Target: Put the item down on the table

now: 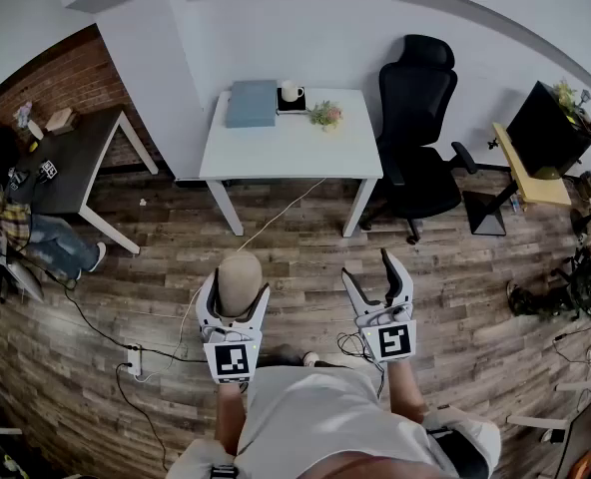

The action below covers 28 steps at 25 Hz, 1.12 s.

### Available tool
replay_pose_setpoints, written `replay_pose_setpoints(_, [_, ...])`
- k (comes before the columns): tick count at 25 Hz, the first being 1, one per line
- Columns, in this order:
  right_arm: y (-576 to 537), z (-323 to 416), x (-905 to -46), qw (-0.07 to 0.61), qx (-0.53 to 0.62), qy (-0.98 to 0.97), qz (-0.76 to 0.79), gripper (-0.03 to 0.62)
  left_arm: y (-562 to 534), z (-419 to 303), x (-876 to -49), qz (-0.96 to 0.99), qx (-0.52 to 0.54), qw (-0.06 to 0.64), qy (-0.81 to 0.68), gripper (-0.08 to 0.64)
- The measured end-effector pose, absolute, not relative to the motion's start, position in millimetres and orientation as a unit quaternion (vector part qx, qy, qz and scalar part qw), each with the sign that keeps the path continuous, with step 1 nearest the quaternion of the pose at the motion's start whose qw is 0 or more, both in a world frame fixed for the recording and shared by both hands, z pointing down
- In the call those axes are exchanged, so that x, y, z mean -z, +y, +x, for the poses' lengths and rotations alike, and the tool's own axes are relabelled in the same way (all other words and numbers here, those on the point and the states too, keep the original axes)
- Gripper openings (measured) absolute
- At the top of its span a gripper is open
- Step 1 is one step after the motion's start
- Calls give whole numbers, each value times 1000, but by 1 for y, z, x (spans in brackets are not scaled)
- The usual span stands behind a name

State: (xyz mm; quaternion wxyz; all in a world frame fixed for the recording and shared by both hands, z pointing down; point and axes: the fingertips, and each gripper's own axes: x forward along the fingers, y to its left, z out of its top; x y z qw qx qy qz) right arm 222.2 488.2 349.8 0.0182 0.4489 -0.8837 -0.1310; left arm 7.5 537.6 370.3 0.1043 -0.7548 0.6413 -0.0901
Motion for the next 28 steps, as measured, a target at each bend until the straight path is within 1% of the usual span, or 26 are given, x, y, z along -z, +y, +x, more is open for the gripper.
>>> replay_pose_setpoints(4, [497,217,-351,11,129,-887,443,313,547,10,-366,-755,90,114,639,400])
replay_pose_setpoints(7, [498,219,-352,-2,119,-886,447,334,549,9,-369,-754,91,114,640,400])
replay_pose_setpoints(12, [486,220,-355,5,118,-884,452,334,536,9,-373,-754,83,95,644,400])
replay_pose_setpoints(21, [441,194,-367,23,111,-883,456,334,484,-8,-384,-763,95,115,628,400])
replay_pose_setpoints(28, [395,168,-370,31,103,-876,470,333,429,-32,-385,-775,89,112,615,400])
